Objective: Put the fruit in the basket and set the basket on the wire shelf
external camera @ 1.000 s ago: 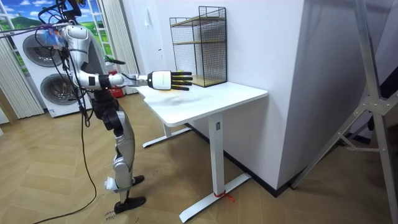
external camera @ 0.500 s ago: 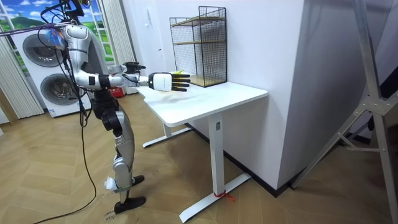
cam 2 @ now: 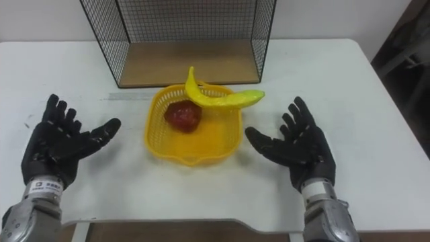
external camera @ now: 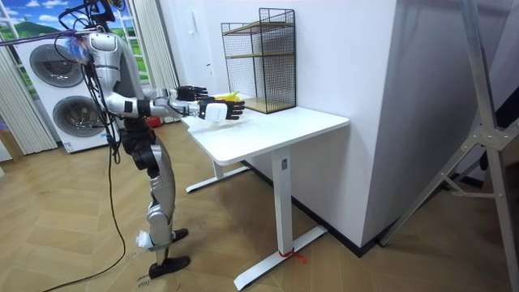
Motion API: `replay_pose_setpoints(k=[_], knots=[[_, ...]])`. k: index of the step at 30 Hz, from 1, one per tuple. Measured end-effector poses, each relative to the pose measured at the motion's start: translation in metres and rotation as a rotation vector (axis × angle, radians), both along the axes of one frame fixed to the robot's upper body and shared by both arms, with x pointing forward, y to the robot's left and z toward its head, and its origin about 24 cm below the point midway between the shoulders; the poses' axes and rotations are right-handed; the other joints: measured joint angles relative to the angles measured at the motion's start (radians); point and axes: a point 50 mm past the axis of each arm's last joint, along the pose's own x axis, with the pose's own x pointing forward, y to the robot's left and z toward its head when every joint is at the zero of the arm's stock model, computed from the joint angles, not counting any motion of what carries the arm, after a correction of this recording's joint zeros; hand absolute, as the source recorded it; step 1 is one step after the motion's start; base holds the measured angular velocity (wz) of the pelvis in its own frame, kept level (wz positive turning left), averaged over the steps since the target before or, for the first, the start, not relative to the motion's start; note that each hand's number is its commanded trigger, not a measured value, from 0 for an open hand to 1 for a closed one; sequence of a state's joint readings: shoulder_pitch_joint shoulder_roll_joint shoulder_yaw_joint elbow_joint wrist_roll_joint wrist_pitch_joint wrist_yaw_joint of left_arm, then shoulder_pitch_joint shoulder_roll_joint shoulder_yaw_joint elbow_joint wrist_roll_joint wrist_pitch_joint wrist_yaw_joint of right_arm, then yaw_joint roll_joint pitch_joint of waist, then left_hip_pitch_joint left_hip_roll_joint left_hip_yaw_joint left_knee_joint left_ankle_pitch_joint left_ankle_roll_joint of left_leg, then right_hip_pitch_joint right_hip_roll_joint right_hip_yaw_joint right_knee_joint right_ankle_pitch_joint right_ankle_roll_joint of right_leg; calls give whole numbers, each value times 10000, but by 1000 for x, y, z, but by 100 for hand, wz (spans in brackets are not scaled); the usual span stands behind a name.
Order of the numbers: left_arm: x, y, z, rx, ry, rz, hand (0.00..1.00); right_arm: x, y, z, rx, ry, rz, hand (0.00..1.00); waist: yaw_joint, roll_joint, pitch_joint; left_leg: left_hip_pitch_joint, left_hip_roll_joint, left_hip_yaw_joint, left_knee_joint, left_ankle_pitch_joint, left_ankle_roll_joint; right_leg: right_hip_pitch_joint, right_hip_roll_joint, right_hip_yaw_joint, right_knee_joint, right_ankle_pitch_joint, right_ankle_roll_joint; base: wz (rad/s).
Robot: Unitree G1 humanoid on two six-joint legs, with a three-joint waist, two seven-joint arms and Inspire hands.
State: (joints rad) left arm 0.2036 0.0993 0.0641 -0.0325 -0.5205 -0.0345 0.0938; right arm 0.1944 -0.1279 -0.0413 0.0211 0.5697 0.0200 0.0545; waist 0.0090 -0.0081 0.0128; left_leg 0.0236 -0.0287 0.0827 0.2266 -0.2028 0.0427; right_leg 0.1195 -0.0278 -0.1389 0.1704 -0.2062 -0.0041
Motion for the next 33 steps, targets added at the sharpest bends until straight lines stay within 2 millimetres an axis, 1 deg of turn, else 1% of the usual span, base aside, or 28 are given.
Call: replay_pose_setpoints(k=[5,8,10,15,24,33], knots=[[0,-5,-3,-80,-27,-559,0,0,8,-1,483,-127,571,0,-23,10,-10,-129,47,65,-5,4,5,-173,3,36,46,6,-9,-4],[1,-12,-5,-152,19,-974,0,3,12,0,537,-230,786,0,-33,22,-10,-225,57,128,46,6,8,-352,6,116,156,6,-9,-7],[2,-16,-6,-202,105,-1154,0,5,15,2,671,-328,851,0,-86,21,-10,-234,5,115,62,6,8,-342,2,86,149,6,-8,0],[3,-25,-13,-340,393,-1729,0,9,21,5,872,-485,1082,0,-138,20,-10,-241,14,109,58,6,8,-357,9,91,147,5,-8,0],[3,-28,-17,-299,558,-1943,0,10,27,4,1083,-523,1241,0,-191,4,-14,-235,9,114,82,6,9,-342,3,74,160,6,-8,0],[3,-28,-19,-312,579,-1978,0,8,34,-3,1149,-199,1471,0,-265,-39,-16,-209,10,124,90,6,9,-321,2,67,178,6,-8,0]])
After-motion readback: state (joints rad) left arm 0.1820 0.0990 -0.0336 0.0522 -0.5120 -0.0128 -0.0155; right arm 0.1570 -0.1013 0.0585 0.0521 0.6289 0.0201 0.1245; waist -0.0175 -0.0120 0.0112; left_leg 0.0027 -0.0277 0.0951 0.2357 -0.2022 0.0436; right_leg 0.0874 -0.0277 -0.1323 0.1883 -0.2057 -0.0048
